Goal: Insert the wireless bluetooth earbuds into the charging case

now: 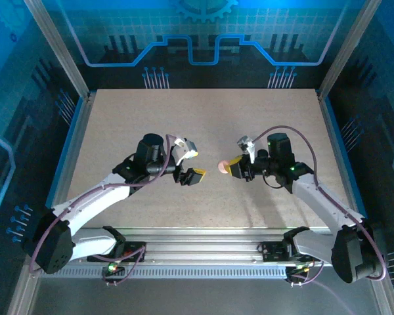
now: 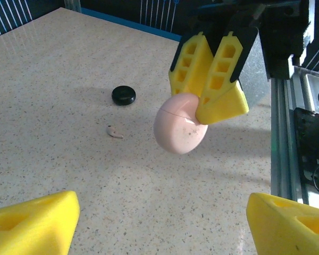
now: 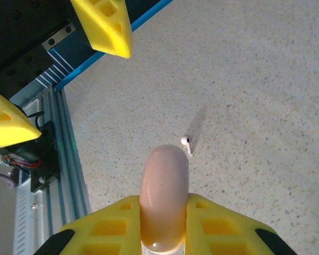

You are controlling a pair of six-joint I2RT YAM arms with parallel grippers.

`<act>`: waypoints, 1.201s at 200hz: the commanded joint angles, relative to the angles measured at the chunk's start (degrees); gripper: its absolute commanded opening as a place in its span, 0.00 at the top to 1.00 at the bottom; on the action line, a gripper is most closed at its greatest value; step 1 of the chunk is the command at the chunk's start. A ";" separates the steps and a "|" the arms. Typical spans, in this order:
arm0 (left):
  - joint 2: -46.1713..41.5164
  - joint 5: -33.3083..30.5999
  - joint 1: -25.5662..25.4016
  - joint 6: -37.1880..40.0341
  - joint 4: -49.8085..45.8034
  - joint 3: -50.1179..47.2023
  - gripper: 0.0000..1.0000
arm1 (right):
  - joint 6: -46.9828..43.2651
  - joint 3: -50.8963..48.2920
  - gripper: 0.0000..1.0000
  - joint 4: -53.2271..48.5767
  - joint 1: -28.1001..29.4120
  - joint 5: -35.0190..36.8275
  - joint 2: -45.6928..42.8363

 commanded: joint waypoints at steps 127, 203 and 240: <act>0.68 10.90 1.39 12.86 -10.21 2.81 0.27 | -30.32 9.85 0.83 -9.57 3.11 -7.08 6.28; 3.08 10.03 -0.32 15.92 -10.89 4.11 0.30 | -39.79 12.20 0.84 -15.10 9.52 -7.69 8.65; 3.84 10.36 -1.48 18.10 -12.12 4.68 0.34 | -41.02 12.74 0.84 -15.88 10.22 -9.50 8.69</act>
